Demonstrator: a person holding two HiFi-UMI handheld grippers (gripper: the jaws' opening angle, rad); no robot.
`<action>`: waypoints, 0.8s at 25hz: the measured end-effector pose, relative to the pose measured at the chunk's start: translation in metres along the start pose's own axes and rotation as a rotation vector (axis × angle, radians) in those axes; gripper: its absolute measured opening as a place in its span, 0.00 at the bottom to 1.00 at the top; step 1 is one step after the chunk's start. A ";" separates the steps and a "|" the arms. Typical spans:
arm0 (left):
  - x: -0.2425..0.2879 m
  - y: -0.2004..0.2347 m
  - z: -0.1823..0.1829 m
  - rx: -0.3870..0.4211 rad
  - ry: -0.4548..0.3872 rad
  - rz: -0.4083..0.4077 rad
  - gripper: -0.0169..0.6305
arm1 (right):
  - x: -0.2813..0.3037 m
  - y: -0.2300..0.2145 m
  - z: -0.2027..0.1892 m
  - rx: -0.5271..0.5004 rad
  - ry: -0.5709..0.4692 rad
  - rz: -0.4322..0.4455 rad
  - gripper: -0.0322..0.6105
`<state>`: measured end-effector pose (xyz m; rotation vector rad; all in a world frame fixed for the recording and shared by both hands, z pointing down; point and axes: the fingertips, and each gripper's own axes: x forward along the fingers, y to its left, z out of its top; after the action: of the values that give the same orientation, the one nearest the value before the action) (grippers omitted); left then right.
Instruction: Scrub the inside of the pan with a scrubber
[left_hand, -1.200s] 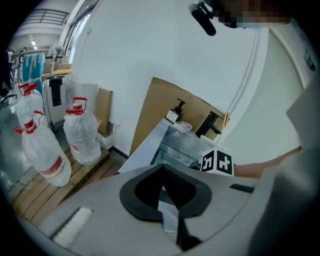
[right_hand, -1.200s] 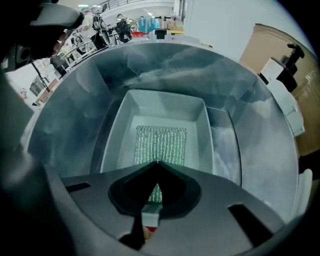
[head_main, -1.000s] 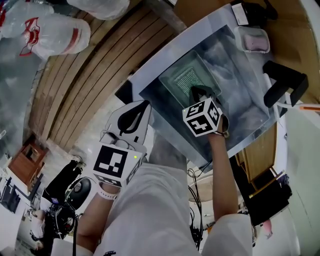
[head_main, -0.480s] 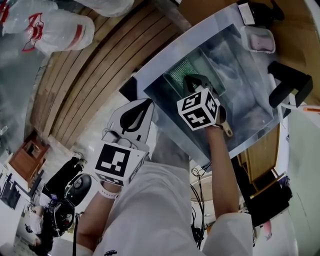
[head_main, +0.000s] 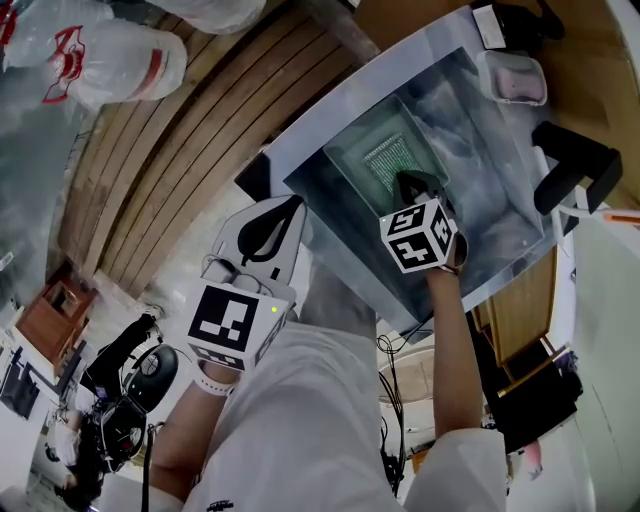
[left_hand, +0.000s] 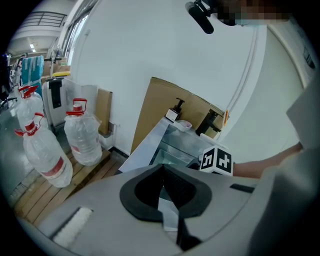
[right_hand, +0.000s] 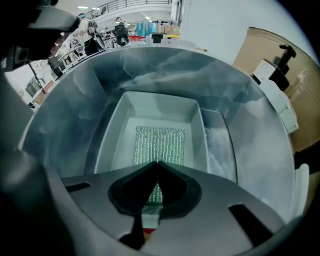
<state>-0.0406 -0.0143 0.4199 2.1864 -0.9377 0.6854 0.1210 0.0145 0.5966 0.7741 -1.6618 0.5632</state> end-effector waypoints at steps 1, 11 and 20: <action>0.000 0.000 0.000 0.002 0.000 0.000 0.03 | 0.001 -0.007 0.000 0.001 -0.001 -0.021 0.06; 0.001 -0.004 -0.006 0.008 0.013 -0.005 0.03 | 0.010 0.003 0.056 -0.040 -0.087 -0.005 0.06; 0.000 -0.005 -0.005 0.008 0.011 -0.006 0.03 | 0.003 0.036 0.043 -0.022 -0.113 0.096 0.06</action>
<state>-0.0381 -0.0077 0.4214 2.1894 -0.9237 0.6982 0.0653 0.0070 0.5911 0.7243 -1.8137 0.5767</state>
